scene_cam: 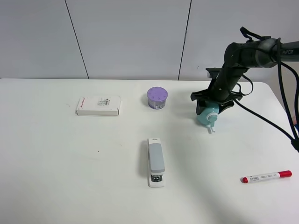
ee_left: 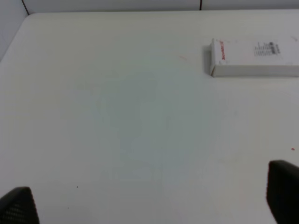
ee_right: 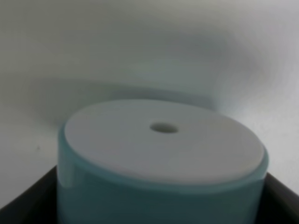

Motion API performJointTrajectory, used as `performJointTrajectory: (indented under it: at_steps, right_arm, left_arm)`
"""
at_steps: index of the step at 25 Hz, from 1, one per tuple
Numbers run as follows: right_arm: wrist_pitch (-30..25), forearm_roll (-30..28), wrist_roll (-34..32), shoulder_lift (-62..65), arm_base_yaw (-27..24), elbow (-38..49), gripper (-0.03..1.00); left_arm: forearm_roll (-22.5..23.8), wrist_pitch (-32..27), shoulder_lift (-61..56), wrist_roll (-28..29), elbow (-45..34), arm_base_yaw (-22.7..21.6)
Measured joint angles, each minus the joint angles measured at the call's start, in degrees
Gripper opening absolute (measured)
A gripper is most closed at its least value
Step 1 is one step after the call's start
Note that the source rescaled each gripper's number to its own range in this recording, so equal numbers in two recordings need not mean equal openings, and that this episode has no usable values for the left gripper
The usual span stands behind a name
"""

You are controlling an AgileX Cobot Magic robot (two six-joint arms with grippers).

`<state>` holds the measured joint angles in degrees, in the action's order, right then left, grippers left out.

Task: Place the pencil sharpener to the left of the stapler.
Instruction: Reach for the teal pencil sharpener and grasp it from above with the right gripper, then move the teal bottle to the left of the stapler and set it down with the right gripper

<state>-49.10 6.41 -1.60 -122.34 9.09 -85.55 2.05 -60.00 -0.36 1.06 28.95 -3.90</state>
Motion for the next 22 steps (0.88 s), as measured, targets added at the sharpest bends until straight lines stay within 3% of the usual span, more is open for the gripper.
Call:
performJointTrajectory:
  at_steps: [3,9,16,22]
  right_arm:
    - [-3.5,0.2,-0.2,-0.2,0.0,-1.4,0.01]
    - [-18.8,0.5,2.2,0.5,2.0,-11.4,0.01]
    - [-19.8,5.2,2.3,3.0,7.2,-21.5,0.01]
    - [-20.4,7.5,2.3,3.0,16.8,-22.2,0.01]
  left_arm:
    - [0.0,0.0,0.0,0.0,0.0,0.0]
    - [0.0,0.0,0.0,0.0,0.0,0.0]
    - [0.0,0.0,0.0,0.0,0.0,0.0]
    - [0.0,0.0,0.0,0.0,0.0,0.0]
